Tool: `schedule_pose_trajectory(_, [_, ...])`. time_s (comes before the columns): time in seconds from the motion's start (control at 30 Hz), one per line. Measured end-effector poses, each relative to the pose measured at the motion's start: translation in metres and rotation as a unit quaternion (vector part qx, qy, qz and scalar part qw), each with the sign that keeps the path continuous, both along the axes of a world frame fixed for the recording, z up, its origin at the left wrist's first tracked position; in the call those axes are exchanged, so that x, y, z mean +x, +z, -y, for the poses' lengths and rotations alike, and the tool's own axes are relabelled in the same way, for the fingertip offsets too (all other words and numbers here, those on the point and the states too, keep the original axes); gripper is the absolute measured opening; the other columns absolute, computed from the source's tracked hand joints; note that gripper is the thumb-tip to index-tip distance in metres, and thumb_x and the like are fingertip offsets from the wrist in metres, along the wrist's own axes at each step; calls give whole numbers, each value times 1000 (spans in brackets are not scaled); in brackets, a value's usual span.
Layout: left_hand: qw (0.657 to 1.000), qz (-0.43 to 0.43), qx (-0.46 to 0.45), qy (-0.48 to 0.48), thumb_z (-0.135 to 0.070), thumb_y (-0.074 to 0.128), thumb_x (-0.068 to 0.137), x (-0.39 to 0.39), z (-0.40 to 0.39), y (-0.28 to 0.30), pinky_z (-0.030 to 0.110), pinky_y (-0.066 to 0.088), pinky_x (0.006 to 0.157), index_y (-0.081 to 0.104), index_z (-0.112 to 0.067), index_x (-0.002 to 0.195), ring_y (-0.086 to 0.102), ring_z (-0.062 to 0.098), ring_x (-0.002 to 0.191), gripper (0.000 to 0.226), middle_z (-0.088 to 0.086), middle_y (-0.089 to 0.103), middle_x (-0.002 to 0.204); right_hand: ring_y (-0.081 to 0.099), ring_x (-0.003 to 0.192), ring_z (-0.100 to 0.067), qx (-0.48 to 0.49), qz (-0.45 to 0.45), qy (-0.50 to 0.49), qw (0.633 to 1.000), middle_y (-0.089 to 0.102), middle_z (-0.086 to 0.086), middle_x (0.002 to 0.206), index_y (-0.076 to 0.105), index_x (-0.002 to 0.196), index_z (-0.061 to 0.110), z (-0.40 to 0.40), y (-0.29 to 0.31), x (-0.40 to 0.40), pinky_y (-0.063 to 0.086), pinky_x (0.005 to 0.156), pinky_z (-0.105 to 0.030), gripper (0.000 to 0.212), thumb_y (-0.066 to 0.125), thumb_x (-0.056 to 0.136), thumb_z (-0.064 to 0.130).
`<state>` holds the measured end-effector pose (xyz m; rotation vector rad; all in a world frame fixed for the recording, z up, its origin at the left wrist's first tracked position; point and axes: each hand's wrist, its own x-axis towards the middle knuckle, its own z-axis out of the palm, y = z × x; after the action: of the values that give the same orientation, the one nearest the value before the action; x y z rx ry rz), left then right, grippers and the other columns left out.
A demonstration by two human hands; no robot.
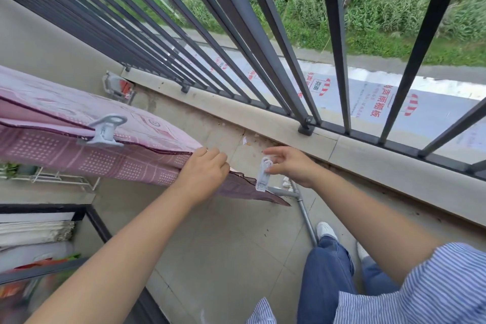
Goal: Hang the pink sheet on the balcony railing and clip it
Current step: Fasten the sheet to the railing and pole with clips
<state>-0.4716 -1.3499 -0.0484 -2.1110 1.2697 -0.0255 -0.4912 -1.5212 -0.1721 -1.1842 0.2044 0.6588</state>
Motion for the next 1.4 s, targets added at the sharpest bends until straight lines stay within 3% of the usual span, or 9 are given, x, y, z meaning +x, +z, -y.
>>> schedule_pose_trajectory(0.13, [1000,11,-6,4,0,33,55,-9,-7,-2,27,16,55,52,-15,44,52,19,44,27,1,51,48,54,99,-18,-40,78,-43,995,48,-2,112,59,104,-9,7,10,-12,48,73,-15,38,64,68,-19])
schedule_pose_trajectory(0.3, [1000,21,-18,11,0,32,54,-14,-8,-2,27,16,55,52,-14,43,52,20,44,27,1,51,48,50,47,8,-103,168,-73,978,54,7,77,67,87,-4,3,24,-25,39,53,-3,29,77,60,-8])
schedule_pose_trajectory(0.53, [1000,20,-11,21,-4,34,53,-14,-2,0,27,16,55,52,-15,42,53,19,44,24,0,51,47,54,46,8,-23,69,-144,987,58,8,62,65,89,-13,-34,18,-30,45,63,-19,29,71,61,-18])
schedule_pose_trajectory(0.6, [1000,13,-14,24,-5,36,54,-13,1,2,27,17,55,53,-15,42,53,19,43,23,1,52,47,54,45,10,-18,46,-143,989,61,10,60,63,92,-16,-45,12,-28,44,59,-11,30,70,62,-18])
schedule_pose_trajectory(0.7, [1000,2,-19,18,-7,39,56,-10,2,1,27,17,55,53,-15,43,53,19,43,21,1,52,47,58,57,13,-18,42,-137,990,63,-6,84,60,103,-12,-57,9,-25,46,65,-6,36,66,68,-17])
schedule_pose_trajectory(0.87, [1000,1,-23,9,-6,35,54,-7,2,3,27,18,56,54,-15,42,53,19,43,24,1,52,46,56,99,-16,-128,132,-98,978,59,-19,120,54,119,0,-51,5,-21,44,74,-10,44,62,76,-7])
schedule_pose_trajectory(1.1, [999,13,-38,-13,-11,39,64,-8,12,-26,34,32,78,65,-14,68,58,23,69,26,2,63,65,48,121,-25,-418,249,-18,873,54,-13,130,52,124,6,2,4,-45,32,100,-28,40,52,84,8])
schedule_pose_trajectory(1.23, [998,-25,-57,-27,-20,43,74,-24,47,-47,38,45,90,69,-18,95,67,24,98,34,5,71,101,44,121,-32,-577,220,-2,787,51,-20,129,47,125,2,42,1,-87,34,102,-38,47,55,85,24])
schedule_pose_trajectory(1.4, [982,-153,-100,-52,-37,57,85,-83,116,-67,44,30,108,42,-14,132,35,29,134,55,12,42,142,40,121,-35,-717,87,-72,688,49,-19,127,46,122,3,87,16,-194,34,97,-45,54,59,81,37])
